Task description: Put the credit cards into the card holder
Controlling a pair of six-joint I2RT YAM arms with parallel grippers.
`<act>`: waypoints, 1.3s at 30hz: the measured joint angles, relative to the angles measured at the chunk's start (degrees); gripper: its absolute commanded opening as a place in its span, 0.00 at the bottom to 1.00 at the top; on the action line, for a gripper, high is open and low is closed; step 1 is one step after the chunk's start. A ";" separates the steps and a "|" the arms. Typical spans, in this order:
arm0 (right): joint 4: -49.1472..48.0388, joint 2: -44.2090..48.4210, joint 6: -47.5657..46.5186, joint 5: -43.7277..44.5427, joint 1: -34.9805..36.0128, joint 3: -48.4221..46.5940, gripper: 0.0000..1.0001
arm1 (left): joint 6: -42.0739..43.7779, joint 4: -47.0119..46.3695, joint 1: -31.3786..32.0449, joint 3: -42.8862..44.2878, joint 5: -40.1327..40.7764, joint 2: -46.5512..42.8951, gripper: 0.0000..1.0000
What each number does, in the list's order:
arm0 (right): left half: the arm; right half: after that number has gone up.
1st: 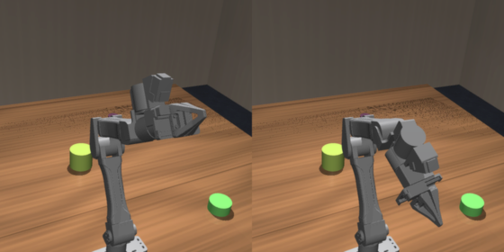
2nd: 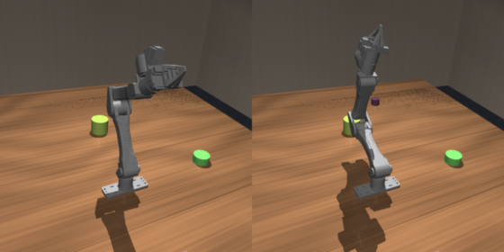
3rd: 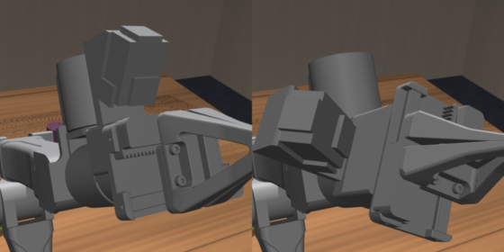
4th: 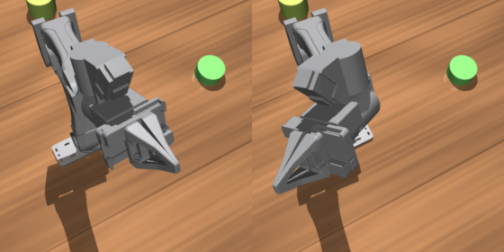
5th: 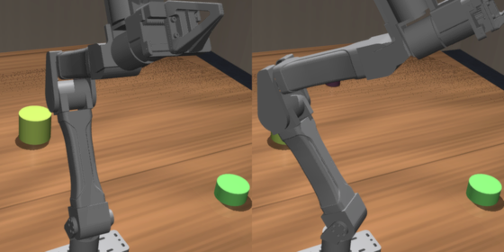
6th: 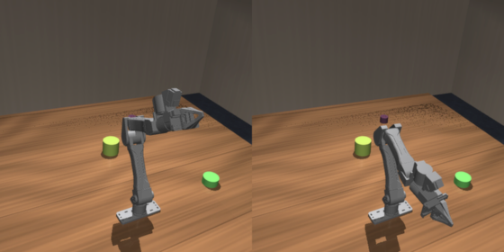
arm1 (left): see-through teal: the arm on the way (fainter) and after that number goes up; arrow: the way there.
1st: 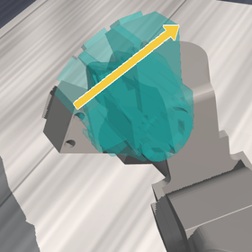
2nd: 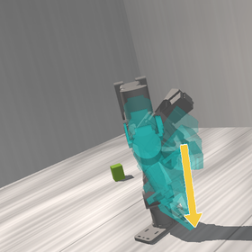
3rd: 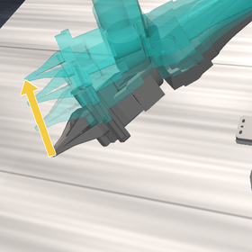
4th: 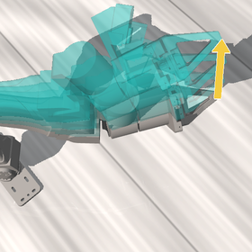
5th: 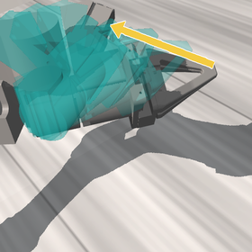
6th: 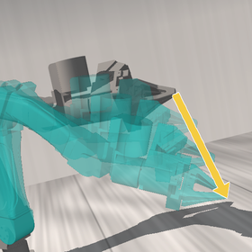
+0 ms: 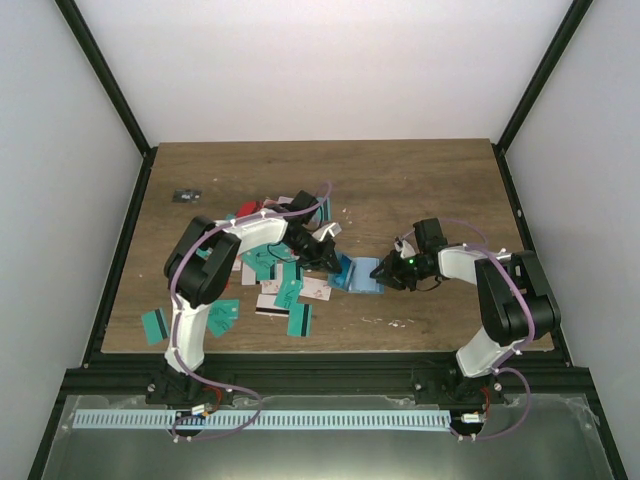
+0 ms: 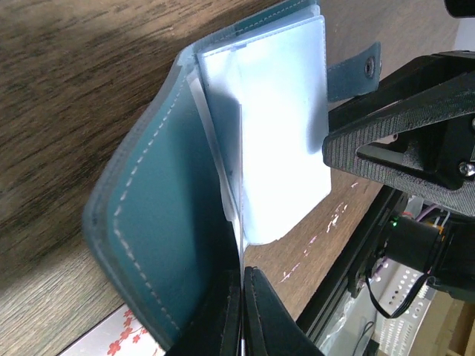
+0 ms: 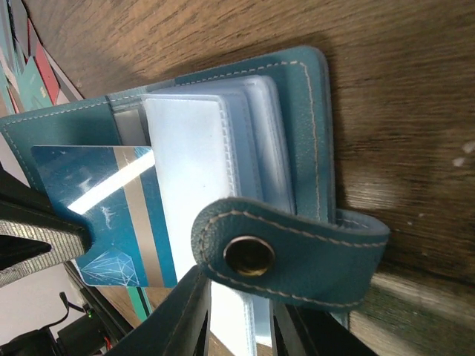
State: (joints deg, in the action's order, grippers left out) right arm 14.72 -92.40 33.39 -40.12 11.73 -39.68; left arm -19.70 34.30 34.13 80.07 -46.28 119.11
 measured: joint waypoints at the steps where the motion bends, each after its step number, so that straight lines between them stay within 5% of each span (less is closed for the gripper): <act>1: 0.00 0.00 -0.02 0.00 0.00 0.00 0.25 | 0.07 0.02 0.00 0.07 -0.28 0.17 0.04; 27: 5.44 0.00 -4.39 2.89 0.04 -3.02 0.27 | -1.73 -1.68 -0.09 2.34 -2.89 3.63 0.04; 39: 8.11 0.17 -7.26 5.25 0.04 -2.97 0.16 | -2.93 -2.32 0.04 2.58 -2.86 3.74 0.04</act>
State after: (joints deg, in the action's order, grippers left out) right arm 22.83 -92.23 26.13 -34.87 11.77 -42.65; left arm -22.63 31.99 34.17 82.65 -49.15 122.85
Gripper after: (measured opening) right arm 0.180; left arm 0.041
